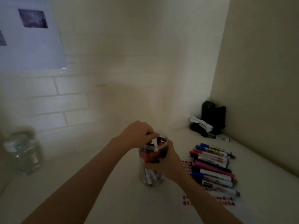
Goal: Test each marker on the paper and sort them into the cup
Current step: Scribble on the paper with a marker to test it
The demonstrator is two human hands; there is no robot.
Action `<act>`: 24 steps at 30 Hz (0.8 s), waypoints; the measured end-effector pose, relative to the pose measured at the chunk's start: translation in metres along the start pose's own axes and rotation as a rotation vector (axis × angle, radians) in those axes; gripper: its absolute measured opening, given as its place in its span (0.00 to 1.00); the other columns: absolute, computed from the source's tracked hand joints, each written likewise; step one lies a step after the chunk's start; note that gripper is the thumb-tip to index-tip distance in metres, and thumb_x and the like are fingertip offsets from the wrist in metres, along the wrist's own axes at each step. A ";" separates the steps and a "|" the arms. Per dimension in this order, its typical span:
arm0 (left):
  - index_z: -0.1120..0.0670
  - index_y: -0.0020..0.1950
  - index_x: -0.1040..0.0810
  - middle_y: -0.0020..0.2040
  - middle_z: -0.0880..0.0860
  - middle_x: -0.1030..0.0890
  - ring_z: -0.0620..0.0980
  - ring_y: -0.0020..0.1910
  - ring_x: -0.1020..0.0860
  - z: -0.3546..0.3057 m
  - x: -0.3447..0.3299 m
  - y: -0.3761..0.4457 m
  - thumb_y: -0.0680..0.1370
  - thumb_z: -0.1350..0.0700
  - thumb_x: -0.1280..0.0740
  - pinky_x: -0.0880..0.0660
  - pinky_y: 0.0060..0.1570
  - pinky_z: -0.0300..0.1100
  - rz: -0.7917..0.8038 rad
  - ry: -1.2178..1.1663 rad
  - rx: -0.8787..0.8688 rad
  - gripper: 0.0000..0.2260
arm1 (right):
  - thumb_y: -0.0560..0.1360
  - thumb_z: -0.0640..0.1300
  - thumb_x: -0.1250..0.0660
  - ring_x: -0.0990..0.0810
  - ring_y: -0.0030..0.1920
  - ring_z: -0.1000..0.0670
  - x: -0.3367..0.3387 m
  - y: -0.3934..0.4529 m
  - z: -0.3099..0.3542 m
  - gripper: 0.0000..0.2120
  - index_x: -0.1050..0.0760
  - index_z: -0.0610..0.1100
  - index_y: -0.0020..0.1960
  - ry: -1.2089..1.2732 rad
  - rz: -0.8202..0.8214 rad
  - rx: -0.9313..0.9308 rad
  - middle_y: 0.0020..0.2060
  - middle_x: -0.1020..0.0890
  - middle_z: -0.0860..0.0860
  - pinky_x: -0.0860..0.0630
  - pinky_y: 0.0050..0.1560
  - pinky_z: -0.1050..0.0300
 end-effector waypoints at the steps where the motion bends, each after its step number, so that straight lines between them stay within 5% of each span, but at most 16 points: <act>1: 0.55 0.44 0.17 0.39 0.50 0.17 0.49 0.36 0.22 -0.003 -0.003 -0.001 0.80 0.43 0.40 0.24 0.43 0.46 -0.020 0.059 -0.008 0.18 | 0.59 0.51 0.18 0.27 0.59 0.54 -0.001 -0.002 0.000 0.50 0.45 0.51 0.71 -0.001 0.015 0.001 0.61 0.27 0.55 0.29 0.54 0.65; 6: 0.52 0.51 0.18 0.45 0.49 0.18 0.48 0.43 0.23 -0.040 -0.016 -0.009 0.77 0.54 0.34 0.27 0.47 0.41 -0.333 -0.056 -0.062 0.07 | 0.61 0.52 0.20 0.35 0.71 0.49 0.023 -0.022 -0.016 0.56 0.53 0.50 0.77 -0.046 0.094 -0.032 0.73 0.37 0.52 0.32 0.68 0.51; 9: 0.53 0.49 0.17 0.42 0.49 0.19 0.45 0.38 0.23 -0.074 -0.031 -0.011 0.75 0.58 0.33 0.25 0.43 0.40 -0.447 -0.243 -0.192 0.06 | 0.71 0.47 0.25 0.28 0.65 0.53 0.067 -0.043 -0.038 0.36 0.40 0.51 0.73 0.062 -0.067 -0.032 0.67 0.30 0.52 0.27 0.61 0.59; 13: 0.53 0.55 0.20 0.51 0.50 0.21 0.45 0.47 0.22 -0.110 -0.083 -0.007 0.78 0.58 0.34 0.23 0.51 0.41 -0.242 -0.461 -0.151 0.08 | 0.78 0.44 0.36 0.22 0.54 0.55 0.136 -0.072 -0.075 0.15 0.29 0.47 0.64 -0.124 -0.490 -0.091 0.57 0.21 0.51 0.29 0.48 0.73; 16: 0.50 0.66 0.28 0.63 0.50 0.27 0.47 0.60 0.27 -0.124 -0.121 -0.003 0.81 0.52 0.39 0.28 0.60 0.40 -0.058 -0.571 0.032 0.14 | 0.80 0.45 0.40 0.24 0.61 0.48 0.178 -0.087 -0.111 0.16 0.30 0.43 0.67 -0.118 -0.659 -0.220 0.62 0.23 0.46 0.31 0.57 0.61; 19: 0.43 0.65 0.36 0.57 0.38 0.33 0.39 0.57 0.34 -0.134 -0.147 0.008 0.81 0.48 0.41 0.35 0.49 0.21 0.107 -0.686 0.133 0.13 | 0.82 0.46 0.45 0.30 0.67 0.46 0.208 -0.083 -0.139 0.19 0.35 0.43 0.72 -0.144 -0.639 -0.337 0.69 0.29 0.44 0.35 0.64 0.54; 20: 0.42 0.66 0.37 0.57 0.37 0.33 0.39 0.58 0.35 -0.136 -0.155 0.013 0.81 0.46 0.41 0.35 0.50 0.21 0.133 -0.722 0.154 0.14 | 0.82 0.47 0.47 0.32 0.69 0.45 0.216 -0.076 -0.147 0.20 0.36 0.44 0.73 -0.159 -0.612 -0.359 0.70 0.30 0.45 0.36 0.66 0.53; 22: 0.39 0.72 0.40 0.70 0.42 0.36 0.45 0.71 0.40 -0.136 -0.168 0.026 0.77 0.36 0.40 0.37 0.68 0.41 0.142 -0.726 0.178 0.24 | 0.83 0.49 0.48 0.33 0.70 0.45 0.229 -0.056 -0.159 0.20 0.37 0.47 0.74 -0.193 -0.547 -0.360 0.71 0.32 0.45 0.38 0.69 0.51; 24: 0.32 0.71 0.43 0.78 0.46 0.49 0.50 0.77 0.53 -0.137 -0.174 0.038 0.69 0.27 0.38 0.45 0.74 0.56 0.193 -0.699 0.146 0.33 | 0.83 0.49 0.48 0.35 0.71 0.45 0.235 -0.032 -0.168 0.20 0.37 0.48 0.74 -0.250 -0.468 -0.320 0.72 0.33 0.46 0.40 0.70 0.52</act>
Point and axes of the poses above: each hand's wrist, its own y-axis towards the middle knuckle, its own x-axis out of the back of the hand, z = x × y, the point moved 1 cm from there along y, towards the middle knuckle
